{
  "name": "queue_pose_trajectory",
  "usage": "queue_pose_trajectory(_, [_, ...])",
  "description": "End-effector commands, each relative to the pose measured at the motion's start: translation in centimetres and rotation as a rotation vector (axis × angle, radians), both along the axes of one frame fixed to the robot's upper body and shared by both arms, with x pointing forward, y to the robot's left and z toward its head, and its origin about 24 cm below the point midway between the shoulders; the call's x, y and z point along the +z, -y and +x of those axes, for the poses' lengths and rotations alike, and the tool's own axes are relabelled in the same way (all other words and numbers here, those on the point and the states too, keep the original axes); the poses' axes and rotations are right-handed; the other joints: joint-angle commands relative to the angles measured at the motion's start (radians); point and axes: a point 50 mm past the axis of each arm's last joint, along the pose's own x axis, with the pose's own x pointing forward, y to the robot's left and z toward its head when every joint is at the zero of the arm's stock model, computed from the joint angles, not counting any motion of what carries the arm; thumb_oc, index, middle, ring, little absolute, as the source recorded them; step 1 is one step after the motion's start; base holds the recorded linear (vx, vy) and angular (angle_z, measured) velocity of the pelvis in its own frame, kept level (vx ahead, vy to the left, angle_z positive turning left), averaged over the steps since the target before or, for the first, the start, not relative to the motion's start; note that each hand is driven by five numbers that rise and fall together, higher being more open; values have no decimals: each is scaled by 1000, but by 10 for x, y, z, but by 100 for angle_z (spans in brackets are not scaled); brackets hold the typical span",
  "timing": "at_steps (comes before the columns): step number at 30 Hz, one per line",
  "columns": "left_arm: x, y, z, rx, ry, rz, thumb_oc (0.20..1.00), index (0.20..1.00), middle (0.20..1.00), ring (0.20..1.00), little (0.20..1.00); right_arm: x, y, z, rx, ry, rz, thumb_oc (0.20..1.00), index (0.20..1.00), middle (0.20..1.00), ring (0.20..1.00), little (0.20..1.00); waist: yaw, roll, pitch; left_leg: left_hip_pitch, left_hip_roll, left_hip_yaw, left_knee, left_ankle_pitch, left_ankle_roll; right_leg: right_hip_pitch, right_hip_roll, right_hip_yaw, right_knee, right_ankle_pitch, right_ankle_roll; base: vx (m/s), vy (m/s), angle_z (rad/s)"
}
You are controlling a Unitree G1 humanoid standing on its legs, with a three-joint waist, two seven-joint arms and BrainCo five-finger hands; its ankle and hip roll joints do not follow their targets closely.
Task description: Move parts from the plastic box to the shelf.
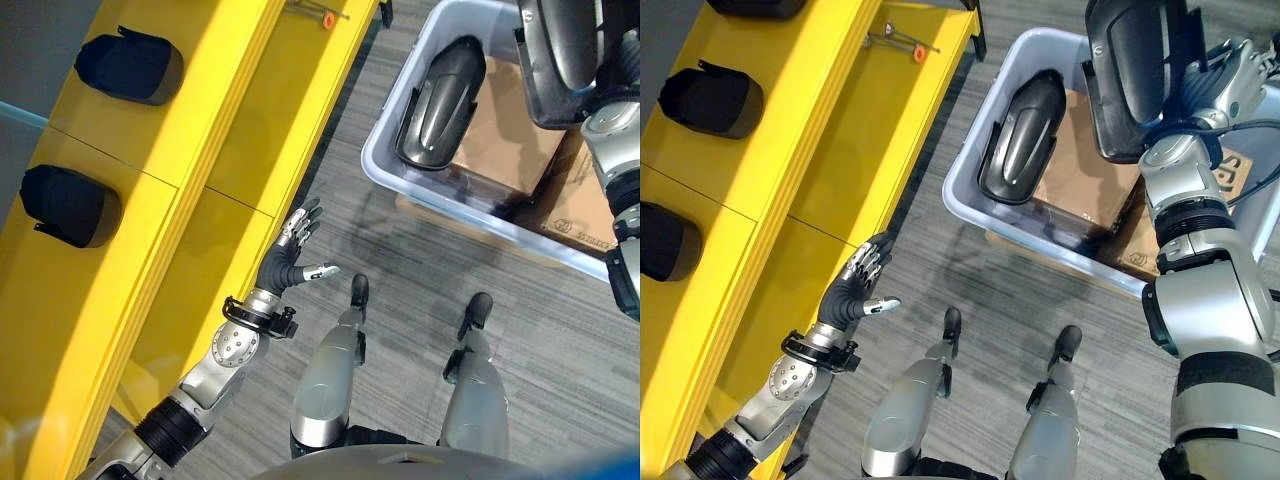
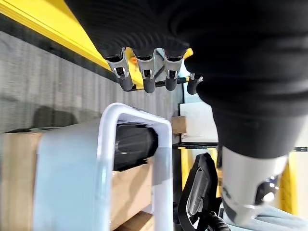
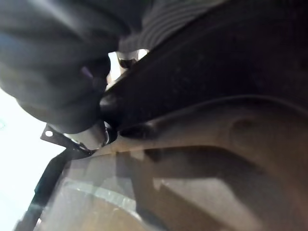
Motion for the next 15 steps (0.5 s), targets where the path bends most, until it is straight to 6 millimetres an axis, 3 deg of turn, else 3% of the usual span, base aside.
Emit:
queue_pose_trajectory(1, [15,3,-4,-48,101,-9,1000,1000,1000,1000,1000,27,-20,1,238,143,7,200,200,200,200,200,33,2,-4,-5,-12,3,-43,36,15,35,27,-51,179,-190,-28,64,-35,4])
queue_pose_trajectory(4, [10,0,-6,-54,79,-36,1000,1000,1000,1000,1000,-3,-32,7,375,104,78,200,200,200,200,200,31,-18,-28,30,-6,2,-53,31,17,80,29,-49,156,-187,-26,102,9,9])
queue_pose_trajectory(6, [4,-4,-8,-58,15,-126,1000,1000,1000,1000,1000,-42,-46,7,495,69,201,200,200,200,200,200,22,-36,-56,68,-3,7,-57,25,21,130,21,-49,130,-178,-23,130,44,7])
queue_pose_trajectory(7, [4,-4,-8,-58,15,-126,1000,1000,1000,1000,1000,-42,-46,7,495,69,201,200,200,200,200,200,22,-36,-56,68,-3,7,-57,25,21,130,21,-49,130,-178,-23,115,73,2])
queue_pose_trajectory(8, [-1,-6,-10,-47,1,-143,1000,1000,1000,1000,1000,-75,-61,3,588,36,262,200,200,200,200,200,16,-55,-85,95,-3,9,-59,21,26,168,14,-53,104,-164,-16,129,104,-4])
queue_pose_trajectory(9, [-5,-7,-9,-26,-15,-136,1000,1000,1000,1000,1000,-92,-74,0,640,14,290,200,200,200,200,200,11,-67,-106,113,-2,13,-61,19,29,190,9,-56,92,-157,-11,156,136,-3])
queue_pose_trajectory(15, [-20,-12,-14,27,-60,-109,1000,1000,1000,1000,1000,-140,-112,-20,776,-49,395,200,200,200,200,200,-13,-103,-174,176,-4,33,-85,15,39,253,2,-59,38,-123,9,83,116,-5])
